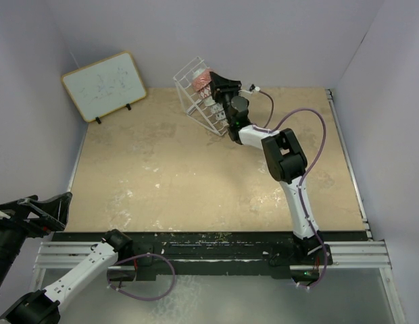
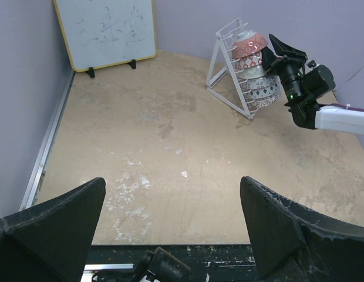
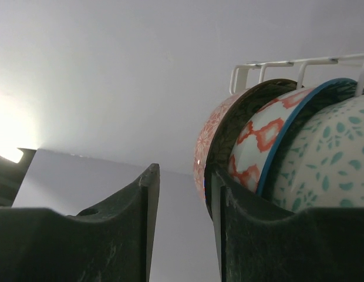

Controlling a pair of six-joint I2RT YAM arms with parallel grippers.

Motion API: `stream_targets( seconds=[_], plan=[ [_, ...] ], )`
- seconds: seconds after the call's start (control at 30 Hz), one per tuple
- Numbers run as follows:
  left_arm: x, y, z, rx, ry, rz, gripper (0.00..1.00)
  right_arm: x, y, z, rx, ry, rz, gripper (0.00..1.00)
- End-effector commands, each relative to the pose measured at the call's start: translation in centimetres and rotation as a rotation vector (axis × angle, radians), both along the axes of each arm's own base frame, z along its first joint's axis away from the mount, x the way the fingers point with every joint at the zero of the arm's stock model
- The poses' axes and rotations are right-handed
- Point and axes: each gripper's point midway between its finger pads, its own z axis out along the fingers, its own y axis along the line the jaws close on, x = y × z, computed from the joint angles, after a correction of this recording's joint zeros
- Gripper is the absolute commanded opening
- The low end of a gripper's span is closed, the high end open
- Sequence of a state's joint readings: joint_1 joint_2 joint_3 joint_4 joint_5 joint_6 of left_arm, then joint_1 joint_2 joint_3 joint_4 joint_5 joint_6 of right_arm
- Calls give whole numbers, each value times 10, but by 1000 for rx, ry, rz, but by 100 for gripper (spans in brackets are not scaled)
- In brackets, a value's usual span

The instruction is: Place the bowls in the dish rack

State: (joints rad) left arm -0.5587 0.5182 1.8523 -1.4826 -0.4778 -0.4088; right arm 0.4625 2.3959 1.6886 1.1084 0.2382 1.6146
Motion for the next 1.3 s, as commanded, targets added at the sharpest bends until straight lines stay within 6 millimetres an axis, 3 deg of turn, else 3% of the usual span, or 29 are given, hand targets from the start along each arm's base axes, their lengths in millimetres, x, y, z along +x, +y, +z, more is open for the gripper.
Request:
stream_targets(
  seconds=[0.0,0.33,0.77,0.93,1.1,1.27],
  plan=[
    [2,-1,7,-22,-25,-1,99,-11,-17,58,31,-58,-45,42],
    [3,-2,9,-24,-23,-4,99,-23,-25,61,-12,-9,-49,43],
    [4,-7,5,-44,-1,-19,99,-40,-36,34,-30,54,-30,44],
    [12,-13,-2,-41,42,-25,99,-56,-42,40,-57,49,-18,44],
    [30,-33,-16,-21,126,-60,99,-79,-45,54,-166,43,2,44],
    [56,-69,-22,-31,166,-143,99,-108,-56,47,-365,76,-3,45]
  ],
)
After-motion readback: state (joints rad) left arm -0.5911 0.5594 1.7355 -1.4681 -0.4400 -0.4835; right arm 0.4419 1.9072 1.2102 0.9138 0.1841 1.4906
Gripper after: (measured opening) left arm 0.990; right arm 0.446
